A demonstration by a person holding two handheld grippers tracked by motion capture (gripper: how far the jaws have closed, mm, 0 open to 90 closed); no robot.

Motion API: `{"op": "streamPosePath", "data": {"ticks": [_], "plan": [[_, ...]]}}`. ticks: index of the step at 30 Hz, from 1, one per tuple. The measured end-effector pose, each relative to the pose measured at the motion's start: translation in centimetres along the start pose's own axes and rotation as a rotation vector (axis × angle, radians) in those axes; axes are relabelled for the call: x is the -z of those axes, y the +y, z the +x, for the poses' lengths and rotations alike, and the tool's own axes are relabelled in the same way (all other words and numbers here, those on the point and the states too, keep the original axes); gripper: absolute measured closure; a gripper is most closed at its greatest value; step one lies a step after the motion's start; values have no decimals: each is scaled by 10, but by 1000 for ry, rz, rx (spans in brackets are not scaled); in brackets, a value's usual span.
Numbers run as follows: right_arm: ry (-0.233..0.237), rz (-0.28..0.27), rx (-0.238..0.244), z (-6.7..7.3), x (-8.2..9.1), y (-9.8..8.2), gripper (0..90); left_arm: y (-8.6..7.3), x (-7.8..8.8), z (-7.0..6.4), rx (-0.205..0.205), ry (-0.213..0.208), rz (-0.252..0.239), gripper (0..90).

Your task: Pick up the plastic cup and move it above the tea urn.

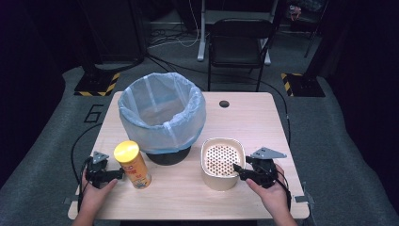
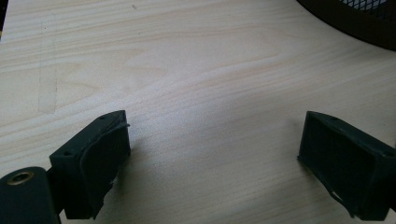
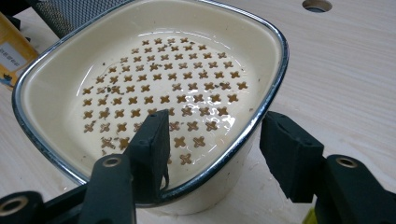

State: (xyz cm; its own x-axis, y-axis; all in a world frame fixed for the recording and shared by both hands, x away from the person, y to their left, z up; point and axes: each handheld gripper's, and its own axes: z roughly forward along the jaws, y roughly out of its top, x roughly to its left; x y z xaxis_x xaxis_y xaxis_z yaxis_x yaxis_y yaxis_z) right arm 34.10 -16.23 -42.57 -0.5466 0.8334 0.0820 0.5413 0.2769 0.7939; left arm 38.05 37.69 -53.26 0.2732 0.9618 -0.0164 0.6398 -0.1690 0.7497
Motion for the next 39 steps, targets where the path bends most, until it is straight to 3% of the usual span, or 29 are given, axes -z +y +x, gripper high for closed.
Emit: {"op": "streamPosePath", "data": {"ticks": [4,15,22,25,30,34,39], "plan": [[-11,-6,6,6,8,-7,406,0,0,0,0,1,0,85],[21,4,3,4,21,-15,411,0,0,0,1,2,0,85],[31,-52,-11,-1,35,-9,365,0,0,0,0,3,0,85],[0,-81,3,-5,46,-6,321,0,0,0,0,3,1,85],[-95,-129,0,-27,57,-9,240,0,0,0,0,3,1,85],[-164,-109,-30,-42,56,-18,179,0,0,0,1,3,0,85],[-191,-86,-32,-55,47,-28,142,0,0,0,0,3,1,85]]}}
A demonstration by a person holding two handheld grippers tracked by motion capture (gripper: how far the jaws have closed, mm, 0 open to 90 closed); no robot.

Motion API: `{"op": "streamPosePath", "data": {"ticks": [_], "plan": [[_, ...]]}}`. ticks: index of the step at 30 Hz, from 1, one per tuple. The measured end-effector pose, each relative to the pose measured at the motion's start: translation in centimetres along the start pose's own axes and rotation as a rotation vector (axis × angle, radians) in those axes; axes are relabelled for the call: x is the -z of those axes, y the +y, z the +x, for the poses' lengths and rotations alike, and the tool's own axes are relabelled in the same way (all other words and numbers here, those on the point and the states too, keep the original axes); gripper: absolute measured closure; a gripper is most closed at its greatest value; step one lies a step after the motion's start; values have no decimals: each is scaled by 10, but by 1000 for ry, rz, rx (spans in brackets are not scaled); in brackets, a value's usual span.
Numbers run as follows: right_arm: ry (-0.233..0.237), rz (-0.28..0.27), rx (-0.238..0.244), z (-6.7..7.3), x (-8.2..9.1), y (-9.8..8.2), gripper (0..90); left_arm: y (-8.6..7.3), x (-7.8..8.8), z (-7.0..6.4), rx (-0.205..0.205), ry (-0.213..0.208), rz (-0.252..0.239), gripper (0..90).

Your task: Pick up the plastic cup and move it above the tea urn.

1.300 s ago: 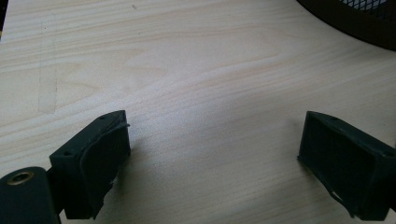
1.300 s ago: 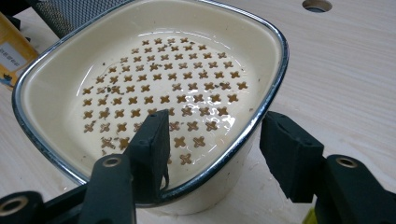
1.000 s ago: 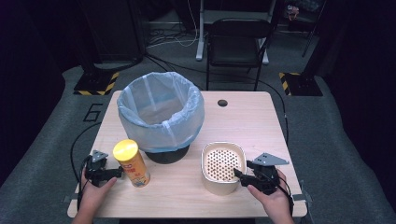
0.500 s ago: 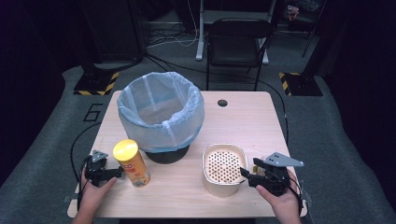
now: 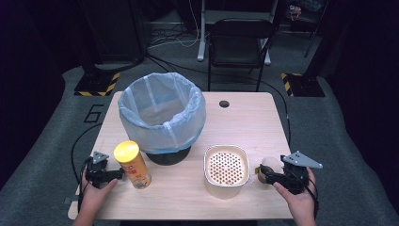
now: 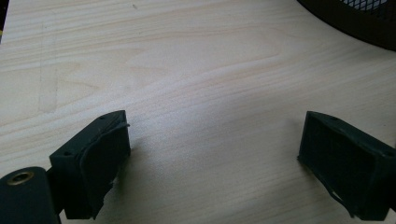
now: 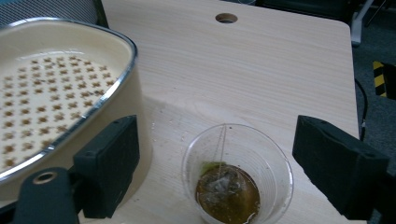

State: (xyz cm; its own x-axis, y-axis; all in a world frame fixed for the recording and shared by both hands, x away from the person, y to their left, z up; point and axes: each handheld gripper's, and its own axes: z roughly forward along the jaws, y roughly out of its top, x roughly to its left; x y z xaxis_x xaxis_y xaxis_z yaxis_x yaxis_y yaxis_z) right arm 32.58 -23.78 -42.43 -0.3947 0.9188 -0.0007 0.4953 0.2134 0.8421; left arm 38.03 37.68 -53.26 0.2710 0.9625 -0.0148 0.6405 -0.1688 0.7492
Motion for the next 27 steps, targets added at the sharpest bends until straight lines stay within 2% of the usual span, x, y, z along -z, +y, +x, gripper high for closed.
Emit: {"op": "streamPosePath", "data": {"ticks": [9,19,23,27], "plan": [[-10,31,36,-10,-19,-14,126,0,0,0,1,0,0,85],[1,75,12,-11,-36,-27,154,0,0,0,0,0,0,85],[-6,85,15,-11,-41,-31,201,0,0,0,0,0,0,85],[1,92,14,-13,-43,-34,206,0,0,0,0,0,0,85]]}}
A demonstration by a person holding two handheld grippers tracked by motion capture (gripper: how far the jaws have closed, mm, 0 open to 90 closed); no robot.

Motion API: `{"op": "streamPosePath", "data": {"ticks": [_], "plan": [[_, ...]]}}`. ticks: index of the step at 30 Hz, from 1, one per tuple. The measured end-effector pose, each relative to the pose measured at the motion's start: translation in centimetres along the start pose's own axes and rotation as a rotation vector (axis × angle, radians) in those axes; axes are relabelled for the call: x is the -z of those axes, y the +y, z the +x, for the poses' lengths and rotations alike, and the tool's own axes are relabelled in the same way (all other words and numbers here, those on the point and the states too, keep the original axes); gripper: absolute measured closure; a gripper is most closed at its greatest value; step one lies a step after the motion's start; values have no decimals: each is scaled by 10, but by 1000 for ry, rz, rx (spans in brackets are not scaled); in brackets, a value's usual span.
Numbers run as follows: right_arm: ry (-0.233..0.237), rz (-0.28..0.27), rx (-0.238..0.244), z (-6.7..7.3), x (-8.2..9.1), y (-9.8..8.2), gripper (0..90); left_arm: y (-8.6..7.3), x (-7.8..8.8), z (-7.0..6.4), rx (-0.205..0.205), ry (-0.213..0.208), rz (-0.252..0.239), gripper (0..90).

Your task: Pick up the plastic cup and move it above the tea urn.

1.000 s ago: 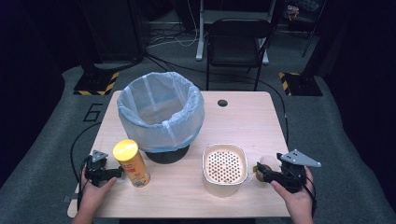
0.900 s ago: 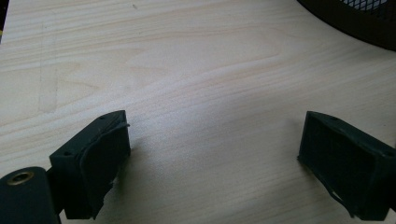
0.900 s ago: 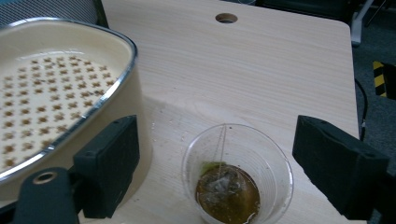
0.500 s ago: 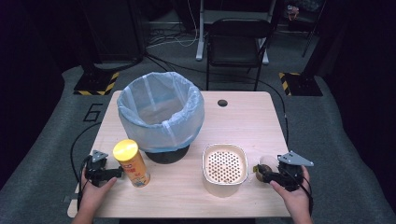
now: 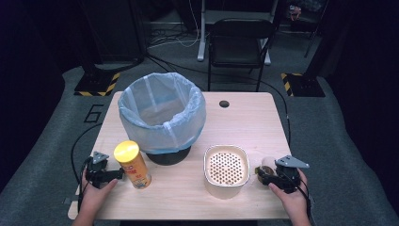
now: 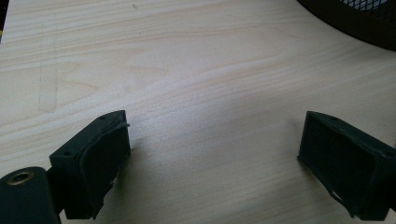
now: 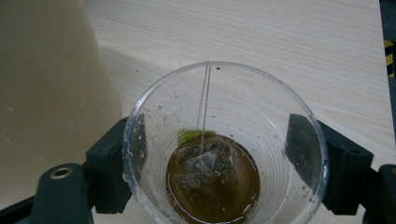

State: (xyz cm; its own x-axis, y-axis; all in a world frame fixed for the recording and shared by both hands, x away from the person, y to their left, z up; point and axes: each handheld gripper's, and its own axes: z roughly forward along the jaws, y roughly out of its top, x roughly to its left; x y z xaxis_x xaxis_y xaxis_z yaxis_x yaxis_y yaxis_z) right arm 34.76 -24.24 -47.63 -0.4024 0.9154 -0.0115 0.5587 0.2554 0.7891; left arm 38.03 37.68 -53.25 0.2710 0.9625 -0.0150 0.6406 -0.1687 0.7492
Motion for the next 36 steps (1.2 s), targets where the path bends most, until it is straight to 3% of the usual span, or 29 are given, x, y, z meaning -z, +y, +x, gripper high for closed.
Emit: {"op": "streamPosePath", "data": {"ticks": [9,21,29,31,36], "plan": [[-5,18,1,1,-6,-3,236,0,0,0,0,0,0,85],[10,-5,28,-1,-6,-3,311,0,0,0,0,0,0,85],[35,1,26,-2,-6,-2,317,0,0,0,0,-1,0,85],[53,6,47,-3,-4,1,314,0,0,0,0,-1,0,85],[47,-12,54,-2,3,7,308,0,0,0,0,-1,0,85]]}}
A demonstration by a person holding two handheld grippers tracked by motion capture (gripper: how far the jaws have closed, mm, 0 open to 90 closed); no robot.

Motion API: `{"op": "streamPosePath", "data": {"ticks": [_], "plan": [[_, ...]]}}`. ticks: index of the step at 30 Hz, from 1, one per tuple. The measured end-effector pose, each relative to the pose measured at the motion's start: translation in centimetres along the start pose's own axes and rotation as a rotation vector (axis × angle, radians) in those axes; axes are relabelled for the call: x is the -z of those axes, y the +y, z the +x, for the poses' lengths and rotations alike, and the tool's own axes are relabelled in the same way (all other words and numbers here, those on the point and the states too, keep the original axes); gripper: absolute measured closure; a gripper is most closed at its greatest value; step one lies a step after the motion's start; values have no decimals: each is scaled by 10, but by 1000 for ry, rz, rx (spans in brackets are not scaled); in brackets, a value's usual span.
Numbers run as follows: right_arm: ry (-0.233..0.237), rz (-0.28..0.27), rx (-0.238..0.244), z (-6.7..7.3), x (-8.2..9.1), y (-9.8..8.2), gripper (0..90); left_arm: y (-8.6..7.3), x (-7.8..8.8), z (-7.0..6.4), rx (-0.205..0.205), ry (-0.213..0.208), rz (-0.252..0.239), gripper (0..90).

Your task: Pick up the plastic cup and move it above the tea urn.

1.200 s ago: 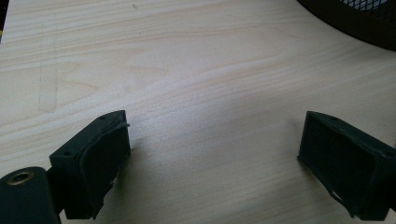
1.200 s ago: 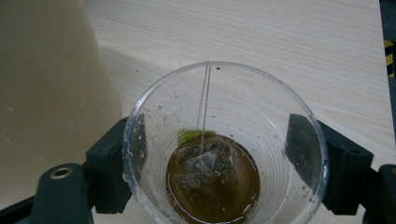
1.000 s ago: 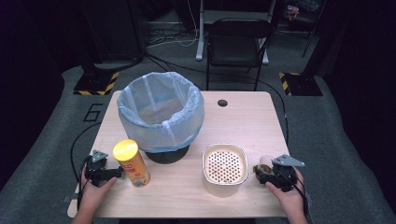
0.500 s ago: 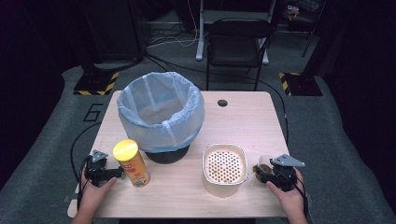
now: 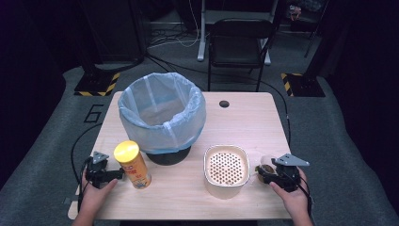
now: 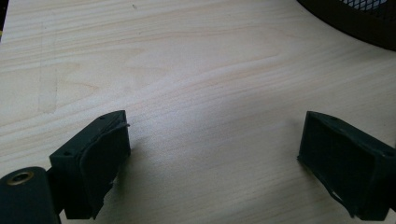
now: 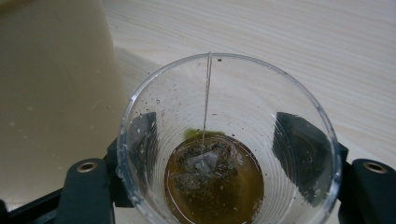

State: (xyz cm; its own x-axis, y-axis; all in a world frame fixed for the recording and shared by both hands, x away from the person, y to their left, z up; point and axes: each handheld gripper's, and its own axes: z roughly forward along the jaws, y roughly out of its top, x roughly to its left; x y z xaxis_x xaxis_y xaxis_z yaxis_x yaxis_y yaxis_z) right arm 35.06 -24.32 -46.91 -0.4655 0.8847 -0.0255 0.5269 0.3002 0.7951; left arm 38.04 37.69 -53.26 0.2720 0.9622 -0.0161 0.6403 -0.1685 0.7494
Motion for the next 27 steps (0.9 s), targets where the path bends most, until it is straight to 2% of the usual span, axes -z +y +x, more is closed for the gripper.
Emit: {"op": "streamPosePath", "data": {"ticks": [4,9,11,25,27], "plan": [[-1,-2,6,0,4,5,309,0,0,0,0,0,0,85],[10,1,40,-1,7,12,314,0,0,0,0,0,0,85],[21,11,64,-2,8,15,316,0,0,0,0,0,0,85],[113,-33,72,-11,25,53,313,0,0,0,0,0,0,85],[119,-34,89,-11,26,60,314,0,0,0,0,0,0,85]]}}
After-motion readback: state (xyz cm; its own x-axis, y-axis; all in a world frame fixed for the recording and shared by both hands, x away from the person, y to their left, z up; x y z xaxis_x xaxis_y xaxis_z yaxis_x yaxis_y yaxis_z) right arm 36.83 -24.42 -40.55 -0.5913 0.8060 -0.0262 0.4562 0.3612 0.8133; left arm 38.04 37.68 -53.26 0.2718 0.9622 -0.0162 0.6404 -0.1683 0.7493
